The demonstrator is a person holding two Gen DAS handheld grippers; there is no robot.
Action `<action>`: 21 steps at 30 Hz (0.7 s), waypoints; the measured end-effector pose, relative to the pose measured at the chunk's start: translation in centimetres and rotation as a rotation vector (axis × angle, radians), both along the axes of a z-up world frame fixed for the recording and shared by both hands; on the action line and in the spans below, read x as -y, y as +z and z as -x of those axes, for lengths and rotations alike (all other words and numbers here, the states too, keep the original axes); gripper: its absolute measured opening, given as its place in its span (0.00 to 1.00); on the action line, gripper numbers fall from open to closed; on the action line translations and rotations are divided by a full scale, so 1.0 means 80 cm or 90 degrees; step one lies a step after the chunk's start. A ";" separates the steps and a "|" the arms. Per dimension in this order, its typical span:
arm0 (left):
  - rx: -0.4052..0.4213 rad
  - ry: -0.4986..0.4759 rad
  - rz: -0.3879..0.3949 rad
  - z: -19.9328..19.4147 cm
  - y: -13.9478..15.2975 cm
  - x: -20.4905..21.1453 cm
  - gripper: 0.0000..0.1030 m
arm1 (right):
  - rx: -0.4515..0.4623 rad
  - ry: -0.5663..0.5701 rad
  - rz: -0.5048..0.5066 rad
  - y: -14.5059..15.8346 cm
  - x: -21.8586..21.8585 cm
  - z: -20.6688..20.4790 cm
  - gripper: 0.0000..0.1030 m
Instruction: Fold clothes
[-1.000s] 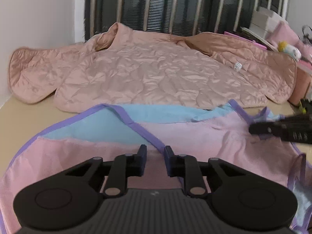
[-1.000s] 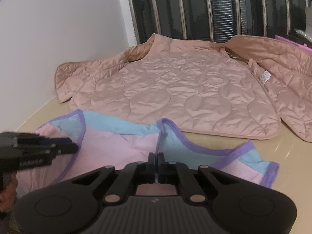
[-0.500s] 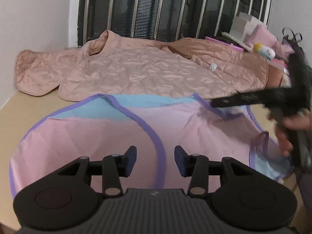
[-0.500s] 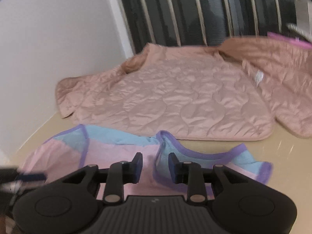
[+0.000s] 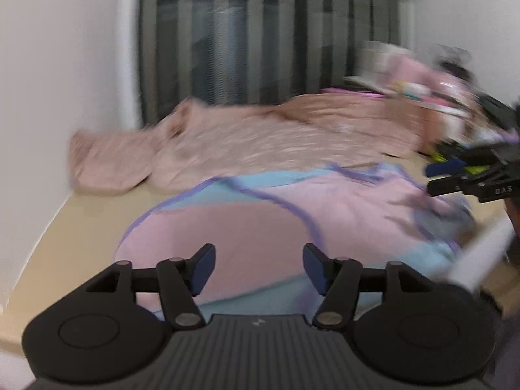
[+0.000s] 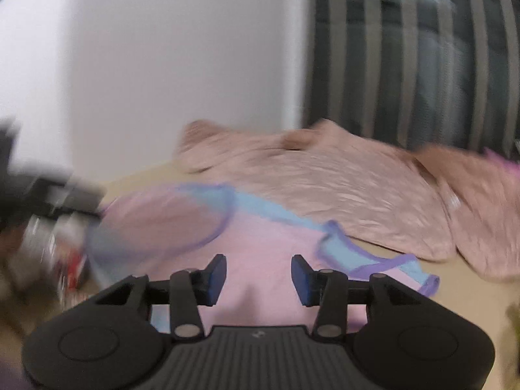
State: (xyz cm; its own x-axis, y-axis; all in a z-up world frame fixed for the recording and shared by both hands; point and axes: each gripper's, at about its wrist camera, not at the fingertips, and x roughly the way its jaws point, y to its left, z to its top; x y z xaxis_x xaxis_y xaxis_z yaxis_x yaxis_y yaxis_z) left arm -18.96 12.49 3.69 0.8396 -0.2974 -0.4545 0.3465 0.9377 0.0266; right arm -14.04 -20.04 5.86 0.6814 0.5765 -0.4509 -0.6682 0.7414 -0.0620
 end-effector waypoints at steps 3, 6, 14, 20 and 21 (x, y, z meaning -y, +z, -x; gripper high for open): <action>0.008 -0.072 -0.029 0.017 -0.016 0.015 0.63 | 0.045 0.084 0.049 -0.016 -0.010 0.050 0.41; 0.009 -0.081 -0.110 0.019 -0.037 0.028 0.63 | 0.036 0.109 0.085 -0.032 -0.021 0.067 0.40; 0.082 -0.108 -0.208 0.038 -0.070 0.021 0.63 | 0.035 0.083 0.144 -0.064 -0.031 0.081 0.30; 0.112 -0.126 -0.260 0.044 -0.083 0.025 0.40 | 0.053 0.054 0.158 -0.069 -0.026 0.080 0.30; 0.115 -0.126 -0.267 0.044 -0.085 0.024 0.37 | 0.050 0.052 0.156 -0.069 -0.024 0.080 0.30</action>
State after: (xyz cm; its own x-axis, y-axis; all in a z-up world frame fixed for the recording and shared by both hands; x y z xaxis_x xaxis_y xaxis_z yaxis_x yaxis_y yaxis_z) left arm -22.47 10.56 -3.12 0.8617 -0.2821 -0.4217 0.4722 0.7501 0.4630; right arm -20.47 -18.11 0.37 0.6762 0.5104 -0.5313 -0.7107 0.6420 -0.2877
